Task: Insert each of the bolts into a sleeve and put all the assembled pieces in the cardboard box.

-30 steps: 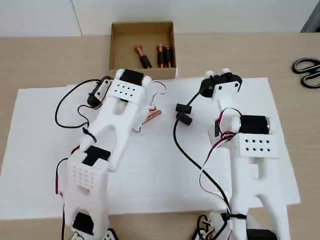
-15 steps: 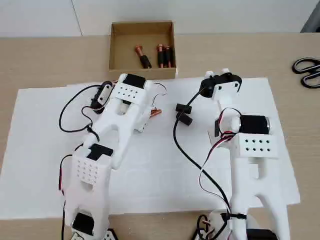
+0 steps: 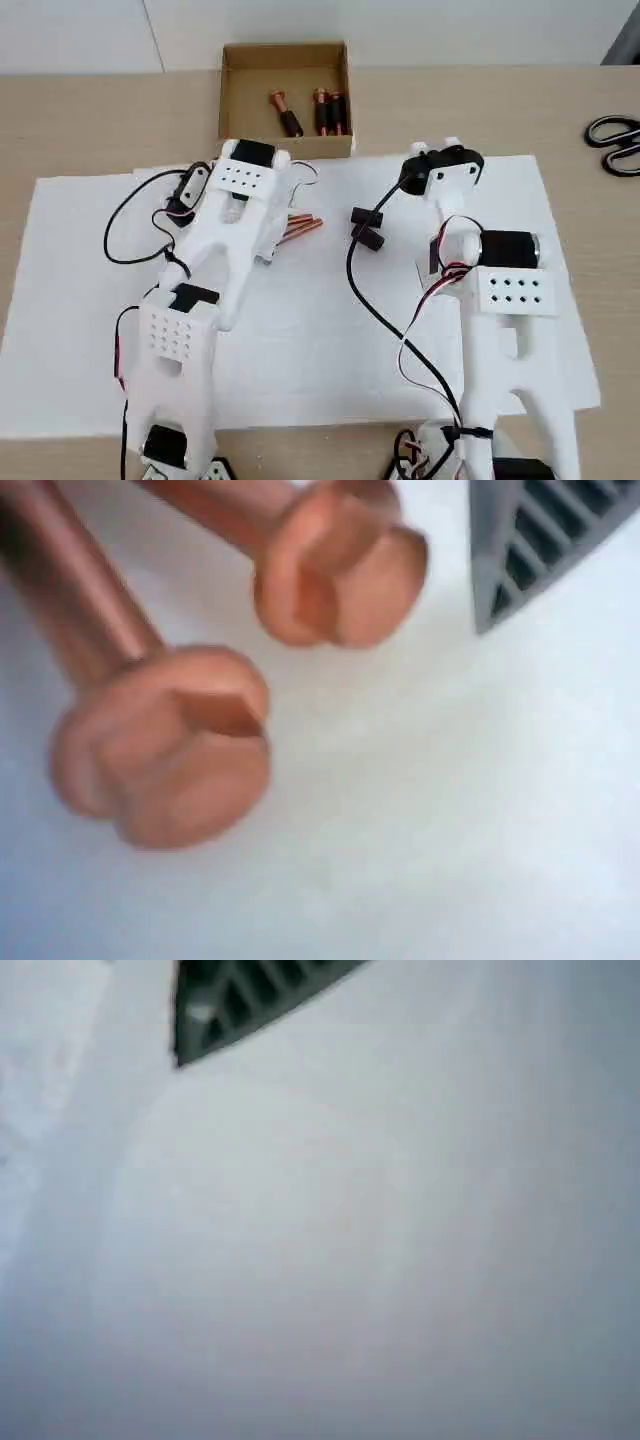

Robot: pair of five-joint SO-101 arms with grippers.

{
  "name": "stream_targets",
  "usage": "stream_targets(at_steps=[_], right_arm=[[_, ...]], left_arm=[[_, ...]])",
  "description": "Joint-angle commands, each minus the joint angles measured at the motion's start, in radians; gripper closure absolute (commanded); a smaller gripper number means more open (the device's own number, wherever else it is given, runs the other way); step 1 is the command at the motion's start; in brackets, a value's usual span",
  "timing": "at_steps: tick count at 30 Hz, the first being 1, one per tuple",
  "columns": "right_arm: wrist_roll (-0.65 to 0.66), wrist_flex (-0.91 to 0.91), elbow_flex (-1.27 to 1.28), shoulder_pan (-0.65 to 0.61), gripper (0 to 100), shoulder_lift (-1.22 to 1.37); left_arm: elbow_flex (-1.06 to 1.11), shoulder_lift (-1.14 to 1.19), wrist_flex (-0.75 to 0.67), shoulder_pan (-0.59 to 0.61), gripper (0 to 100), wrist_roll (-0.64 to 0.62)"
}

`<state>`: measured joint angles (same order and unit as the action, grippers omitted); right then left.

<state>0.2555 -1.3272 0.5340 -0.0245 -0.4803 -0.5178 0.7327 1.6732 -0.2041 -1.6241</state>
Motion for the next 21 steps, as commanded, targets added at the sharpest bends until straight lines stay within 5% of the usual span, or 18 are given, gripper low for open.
stream_targets(at_steps=[1, 12, 21], right_arm=[[-0.023, 0.019, -0.005, 0.005, 67.7, -0.024], [-0.023, 0.016, -0.005, 0.005, 67.7, -0.028], [-0.023, 0.013, -0.005, 0.008, 67.7, -0.028]], left_arm=[[-0.031, -0.008, 0.028, 0.006, 67, 0.011], [-0.035, -0.008, 0.011, -0.072, 66, 0.121], [-0.035, -0.009, 0.005, -0.094, 67, 0.092]])
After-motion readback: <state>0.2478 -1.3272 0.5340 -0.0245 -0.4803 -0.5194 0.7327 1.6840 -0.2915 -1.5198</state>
